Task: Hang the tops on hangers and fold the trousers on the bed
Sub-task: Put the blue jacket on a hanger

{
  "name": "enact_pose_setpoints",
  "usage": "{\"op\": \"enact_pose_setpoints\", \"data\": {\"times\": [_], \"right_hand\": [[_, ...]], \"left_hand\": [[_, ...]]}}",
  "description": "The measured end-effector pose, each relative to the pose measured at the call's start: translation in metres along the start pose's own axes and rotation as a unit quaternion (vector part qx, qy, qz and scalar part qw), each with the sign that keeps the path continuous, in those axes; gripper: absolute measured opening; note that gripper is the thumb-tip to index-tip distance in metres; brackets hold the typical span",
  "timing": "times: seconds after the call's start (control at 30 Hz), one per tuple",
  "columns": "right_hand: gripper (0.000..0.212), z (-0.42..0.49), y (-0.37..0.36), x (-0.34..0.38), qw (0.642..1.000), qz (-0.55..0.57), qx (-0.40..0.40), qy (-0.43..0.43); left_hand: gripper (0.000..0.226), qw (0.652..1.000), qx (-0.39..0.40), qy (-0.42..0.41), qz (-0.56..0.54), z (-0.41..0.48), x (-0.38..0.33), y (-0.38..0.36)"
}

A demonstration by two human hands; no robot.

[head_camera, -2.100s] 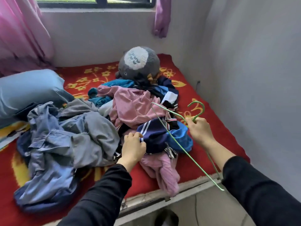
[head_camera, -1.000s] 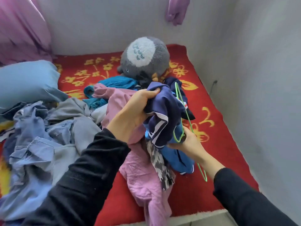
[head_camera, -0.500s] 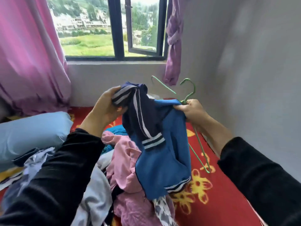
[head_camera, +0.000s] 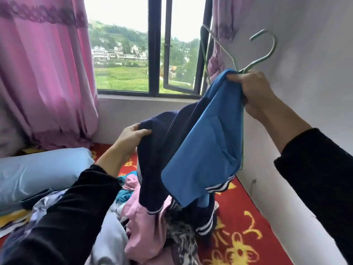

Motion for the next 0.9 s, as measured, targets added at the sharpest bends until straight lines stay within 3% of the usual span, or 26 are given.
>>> {"op": "enact_pose_setpoints", "data": {"times": [0.1, 0.17, 0.27, 0.33, 0.37, 0.5, 0.63, 0.7, 0.8, 0.87, 0.9], "right_hand": [[0.037, -0.001, -0.002, 0.009, 1.0, 0.012, 0.028, -0.002], [0.046, -0.001, -0.001, 0.013, 0.997, 0.045, 0.057, -0.007], [0.029, -0.004, 0.009, 0.011, 0.998, 0.041, 0.049, -0.004], [0.01, -0.008, 0.019, -0.006, 0.999, -0.046, 0.004, -0.007], [0.011, -0.011, 0.023, -0.022, 0.995, -0.096, 0.0, -0.021], [0.01, -0.044, 0.012, -0.102, 0.967, -0.206, 0.077, -0.132], [0.015, -0.081, -0.003, -0.166, 0.949, -0.17, 0.117, -0.24], [0.031, -0.1, -0.012, -0.193, 0.926, -0.146, 0.152, -0.314], [0.056, -0.133, -0.039, -0.232, 0.88, -0.09, 0.242, -0.399], [0.049, -0.16, -0.057, -0.257, 0.849, -0.069, 0.291, -0.436], [0.041, -0.173, -0.061, -0.271, 0.837, -0.094, 0.306, -0.444]], "left_hand": [[0.051, 0.995, 0.091, 0.016, 0.037, -0.004, 0.012, -0.013], [0.053, 0.983, 0.159, 0.045, 0.076, -0.009, 0.026, -0.027], [0.024, 0.993, 0.111, 0.011, 0.047, -0.002, 0.029, -0.041], [0.02, 0.997, 0.065, 0.003, -0.031, 0.007, 0.022, -0.045], [0.021, 0.996, 0.065, 0.001, -0.056, 0.011, 0.017, -0.048], [0.017, 0.993, 0.113, 0.028, -0.03, 0.01, 0.021, -0.066], [0.013, 0.989, 0.141, 0.049, -0.017, -0.014, 0.042, -0.088], [0.013, 0.982, 0.186, 0.042, 0.0, -0.033, 0.051, -0.099], [0.011, 0.933, 0.328, 0.056, 0.135, -0.077, 0.089, -0.124], [0.024, 0.881, 0.416, 0.082, 0.211, -0.112, 0.129, -0.136], [0.025, 0.872, 0.432, 0.101, 0.207, -0.127, 0.146, -0.136]]}}
Point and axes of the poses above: each hand's wrist, its own z-axis towards the middle knuckle, its own y-axis out of the back of the hand, x = y × z, the point moved 6 cm from there along z, towards the middle knuckle, and after that the axes turned 14 degrees about -z, right-handed, at the moved point
